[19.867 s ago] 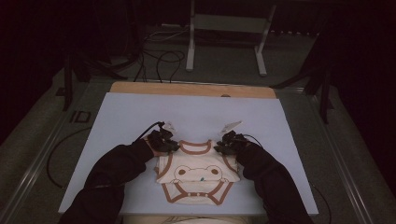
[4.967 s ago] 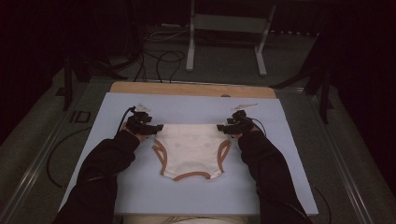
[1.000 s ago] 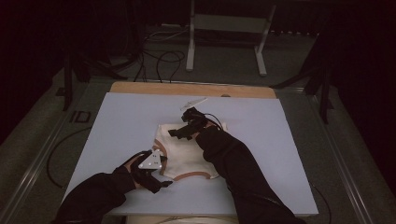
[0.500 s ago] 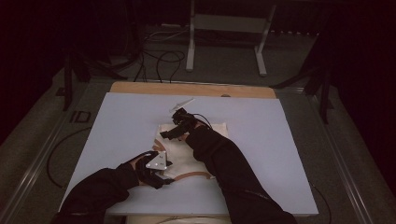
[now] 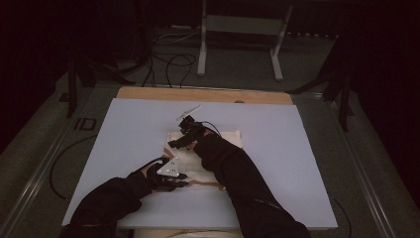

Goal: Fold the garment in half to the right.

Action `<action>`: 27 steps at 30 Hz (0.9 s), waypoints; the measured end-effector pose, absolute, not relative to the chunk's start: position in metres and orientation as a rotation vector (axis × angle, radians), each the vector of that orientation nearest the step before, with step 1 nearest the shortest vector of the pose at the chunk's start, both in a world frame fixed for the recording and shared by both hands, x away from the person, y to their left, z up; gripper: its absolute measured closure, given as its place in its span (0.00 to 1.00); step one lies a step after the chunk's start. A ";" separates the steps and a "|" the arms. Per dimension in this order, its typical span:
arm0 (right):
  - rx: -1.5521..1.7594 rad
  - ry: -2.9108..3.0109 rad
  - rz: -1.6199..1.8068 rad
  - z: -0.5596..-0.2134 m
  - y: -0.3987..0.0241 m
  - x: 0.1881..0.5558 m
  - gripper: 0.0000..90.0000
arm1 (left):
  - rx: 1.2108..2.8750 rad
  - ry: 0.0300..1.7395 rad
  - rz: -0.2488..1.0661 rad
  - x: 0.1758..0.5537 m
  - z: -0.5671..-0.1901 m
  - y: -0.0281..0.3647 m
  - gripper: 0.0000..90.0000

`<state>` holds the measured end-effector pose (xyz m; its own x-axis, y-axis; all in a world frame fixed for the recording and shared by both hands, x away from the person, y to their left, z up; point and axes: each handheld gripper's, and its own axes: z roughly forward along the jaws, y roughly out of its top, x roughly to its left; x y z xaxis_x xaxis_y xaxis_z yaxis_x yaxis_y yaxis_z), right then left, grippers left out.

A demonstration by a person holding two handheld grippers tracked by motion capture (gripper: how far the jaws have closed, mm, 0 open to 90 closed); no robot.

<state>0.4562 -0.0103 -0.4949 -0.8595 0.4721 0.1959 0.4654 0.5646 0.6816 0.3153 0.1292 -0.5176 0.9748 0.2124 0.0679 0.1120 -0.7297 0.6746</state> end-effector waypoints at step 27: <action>0.850 2.754 1.055 -0.507 0.028 0.483 0.47 | 2.385 0.248 0.185 0.316 -0.519 0.130 0.94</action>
